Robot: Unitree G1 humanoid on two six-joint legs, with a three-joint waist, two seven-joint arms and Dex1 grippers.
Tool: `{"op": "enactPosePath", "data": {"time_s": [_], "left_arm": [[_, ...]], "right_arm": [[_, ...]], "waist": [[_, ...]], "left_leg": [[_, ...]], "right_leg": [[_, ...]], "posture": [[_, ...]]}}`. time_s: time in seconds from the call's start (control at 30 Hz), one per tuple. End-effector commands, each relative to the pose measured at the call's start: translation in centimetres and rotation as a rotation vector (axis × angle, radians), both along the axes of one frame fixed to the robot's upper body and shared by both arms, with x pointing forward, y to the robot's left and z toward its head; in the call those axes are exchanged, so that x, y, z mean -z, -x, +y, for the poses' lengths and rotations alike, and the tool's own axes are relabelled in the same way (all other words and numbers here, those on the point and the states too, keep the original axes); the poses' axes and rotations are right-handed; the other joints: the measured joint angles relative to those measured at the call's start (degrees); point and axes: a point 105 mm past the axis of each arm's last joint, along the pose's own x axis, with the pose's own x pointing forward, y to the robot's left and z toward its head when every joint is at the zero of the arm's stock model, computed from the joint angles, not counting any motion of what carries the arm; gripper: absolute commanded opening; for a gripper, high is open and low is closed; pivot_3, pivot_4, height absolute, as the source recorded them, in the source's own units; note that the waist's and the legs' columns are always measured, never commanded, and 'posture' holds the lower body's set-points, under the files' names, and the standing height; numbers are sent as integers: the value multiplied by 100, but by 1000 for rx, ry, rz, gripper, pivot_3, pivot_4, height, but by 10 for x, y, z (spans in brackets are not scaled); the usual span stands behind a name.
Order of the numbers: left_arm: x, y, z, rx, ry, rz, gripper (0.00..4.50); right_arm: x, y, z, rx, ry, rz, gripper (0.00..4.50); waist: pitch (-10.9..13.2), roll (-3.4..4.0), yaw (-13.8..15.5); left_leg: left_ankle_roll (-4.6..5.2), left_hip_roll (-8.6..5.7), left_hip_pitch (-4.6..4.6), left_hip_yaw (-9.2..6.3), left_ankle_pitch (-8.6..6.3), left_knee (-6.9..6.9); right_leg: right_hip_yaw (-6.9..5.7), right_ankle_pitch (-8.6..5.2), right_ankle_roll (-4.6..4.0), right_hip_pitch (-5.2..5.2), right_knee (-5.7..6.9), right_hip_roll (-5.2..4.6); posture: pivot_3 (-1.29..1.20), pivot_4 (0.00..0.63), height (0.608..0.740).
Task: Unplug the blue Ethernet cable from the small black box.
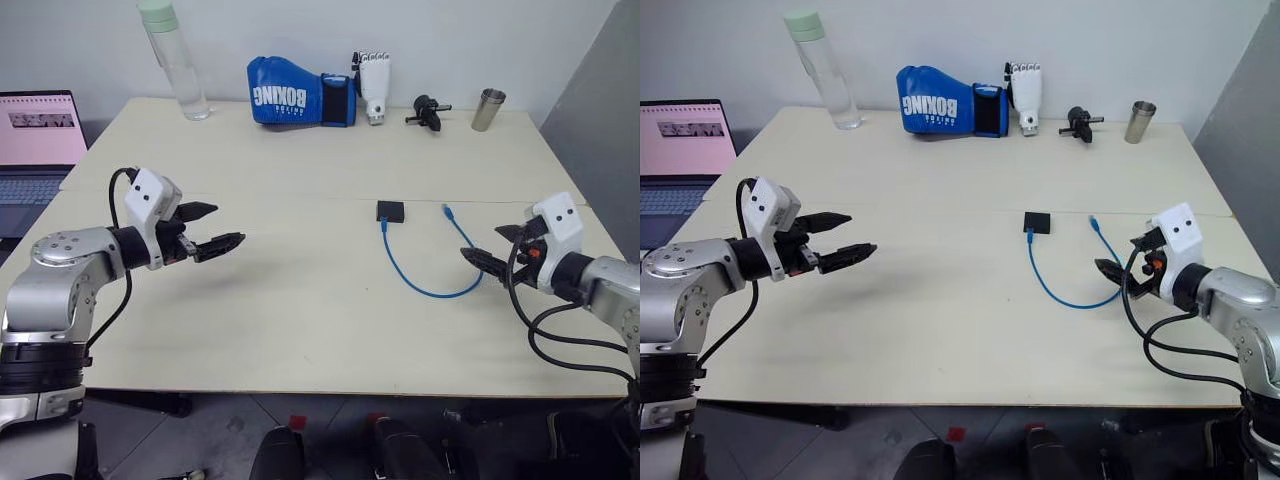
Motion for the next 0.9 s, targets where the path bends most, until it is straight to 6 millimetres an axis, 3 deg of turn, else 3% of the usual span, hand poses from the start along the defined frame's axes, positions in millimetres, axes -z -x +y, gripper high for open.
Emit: {"op": "enactPosePath", "data": {"time_s": [0.03,0.67,0.77,0.9], "left_arm": [[-12,6,-3,29,-27,-44,4488],[-10,-2,-22,71,-36,-74,4488],[-8,-3,-30,77,-30,-88,4488],[3,1,-53,128,-4,-105,4488]], "right_arm": [[-14,-1,5,-37,11,-60,4432],[-10,2,17,-31,-18,-74,4432],[-8,1,25,-24,-63,-76,4432],[4,-1,52,-10,-142,-70,4432]], "waist": [[0,0,0],[0,0,3],[0,0,3],[-2,0,3]], "left_leg": [[0,0,0,0,0,0],[0,0,0,-1,0,3],[0,0,0,-2,0,3],[0,1,-1,-2,0,2]], "right_leg": [[0,0,0,0,1,0],[-1,0,0,1,2,0],[-1,0,0,1,3,0],[1,0,0,1,4,0]], "posture": [[0,150,740],[0,150,740],[0,150,740],[0,150,740]]}}
